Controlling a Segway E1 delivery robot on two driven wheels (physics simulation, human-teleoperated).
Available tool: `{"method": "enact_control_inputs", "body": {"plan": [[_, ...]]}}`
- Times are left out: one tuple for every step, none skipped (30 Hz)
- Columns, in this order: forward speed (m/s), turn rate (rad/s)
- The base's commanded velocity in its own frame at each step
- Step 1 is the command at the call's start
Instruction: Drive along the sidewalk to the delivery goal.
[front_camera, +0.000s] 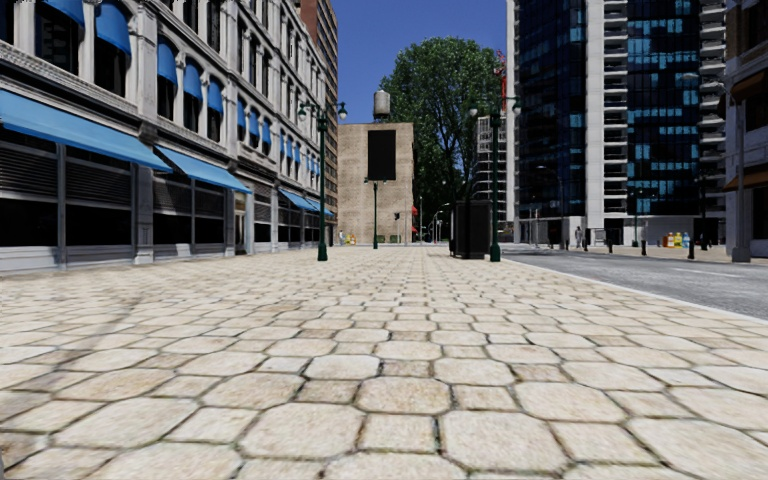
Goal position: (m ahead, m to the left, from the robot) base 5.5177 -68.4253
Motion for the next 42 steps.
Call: {"method": "enact_control_inputs", "body": {"plan": [[2.0, 0.0], [2.0, 0.0], [2.0, 0.0], [2.0, 0.0], [2.0, 0.0], [2.0, 0.0], [2.0, 0.0], [2.0, 0.0], [2.0, 0.0], [2.0, 0.0], [2.0, 0.0], [2.0, 0.0], [2.0, 0.0], [2.0, 0.0], [2.0, 0.0], [2.0, 0.0], [2.0, 0.0], [2.0, 0.0], [2.0, 0.0], [2.0, 0.0], [2.0, 0.0], [2.0, 0.0], [2.0, 0.0], [2.0, 0.0], [2.0, 0.0], [2.0, 0.0], [2.0, 0.0], [2.0, 0.0], [2.0, 0.0], [2.0, 0.0], [2.0, 0.0], [2.0, 0.0], [2.0, 0.0], [2.0, 0.0], [2.0, 0.0], [2.0, 0.0], [2.0, 0.0], [2.0, 0.0], [2.0, 0.0], [2.0, 0.0], [2.0, 0.0], [2.0, 0.0]]}}
